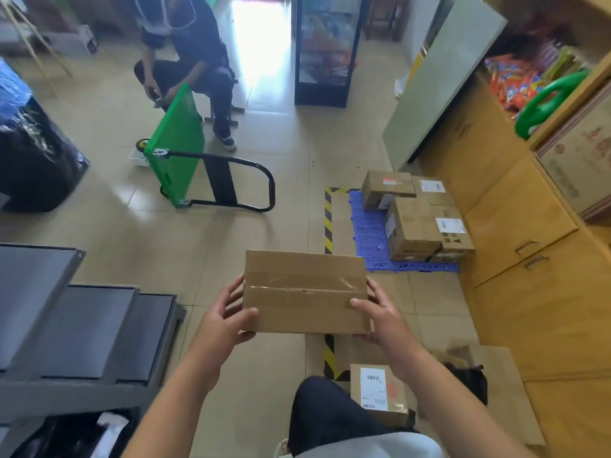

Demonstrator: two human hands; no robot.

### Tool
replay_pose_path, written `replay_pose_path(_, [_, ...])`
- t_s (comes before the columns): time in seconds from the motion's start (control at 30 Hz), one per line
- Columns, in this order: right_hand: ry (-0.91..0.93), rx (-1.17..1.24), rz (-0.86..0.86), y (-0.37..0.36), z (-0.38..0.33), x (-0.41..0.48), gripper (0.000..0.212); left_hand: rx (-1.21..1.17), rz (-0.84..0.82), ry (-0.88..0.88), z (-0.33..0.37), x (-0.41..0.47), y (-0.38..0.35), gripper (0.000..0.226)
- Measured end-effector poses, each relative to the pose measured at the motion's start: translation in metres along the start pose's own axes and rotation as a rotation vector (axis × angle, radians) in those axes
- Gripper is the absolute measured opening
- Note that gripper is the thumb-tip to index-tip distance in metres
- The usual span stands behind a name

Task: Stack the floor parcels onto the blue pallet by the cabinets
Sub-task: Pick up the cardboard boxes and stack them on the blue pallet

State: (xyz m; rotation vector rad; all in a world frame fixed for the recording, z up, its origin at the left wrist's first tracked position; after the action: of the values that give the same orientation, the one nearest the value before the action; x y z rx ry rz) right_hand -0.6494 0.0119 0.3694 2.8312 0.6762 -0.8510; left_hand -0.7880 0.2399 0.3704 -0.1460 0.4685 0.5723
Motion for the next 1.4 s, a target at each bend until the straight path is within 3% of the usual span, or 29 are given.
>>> replay_pose_path(0.2, [-0.03,0.029,0.047,-0.034,-0.05,0.128,0.036,0.005,0.006,0.036,0.044,0.133,0.025,0.053])
replay_pose_path(0.4, [-0.075,0.091,0.057,-0.059,-0.13,0.249,0.038,0.056,0.035,0.05,0.12,0.262,0.03,0.042])
replay_pose_path(0.67, [-0.057,0.097,0.064,-0.064,-0.227,0.375,0.039,0.104,-0.074,-0.022,0.213,0.415,0.014,0.046])
replay_pose_path(0.87, [-0.06,0.181,0.236,-0.052,-0.281,0.473,0.034,0.171,-0.281,-0.038,0.272,0.566,-0.027,0.049])
replay_pose_path(1.03, [-0.089,0.29,0.461,-0.028,-0.328,0.533,0.051,0.302,-0.511,0.027,0.338,0.676,-0.084,0.057])
replay_pose_path(1.13, [-0.095,0.381,0.6,-0.006,-0.344,0.556,0.059,0.377,-0.656,0.036,0.373,0.732,-0.135,0.056])
replay_pose_path(1.4, [-0.11,0.633,0.878,0.076,-0.349,0.615,0.054,0.602,-1.009,0.05,0.412,0.837,-0.304,0.053])
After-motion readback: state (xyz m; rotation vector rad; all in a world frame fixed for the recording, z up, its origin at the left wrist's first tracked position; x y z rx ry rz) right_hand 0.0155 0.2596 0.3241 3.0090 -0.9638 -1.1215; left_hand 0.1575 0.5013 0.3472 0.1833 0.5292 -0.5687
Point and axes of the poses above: each hand's wrist, its own x-axis towards the middle knuckle, its own y-axis out of the back of the hand, z = x × y, the point moved 2 cm from there along x, towards the middle knuckle
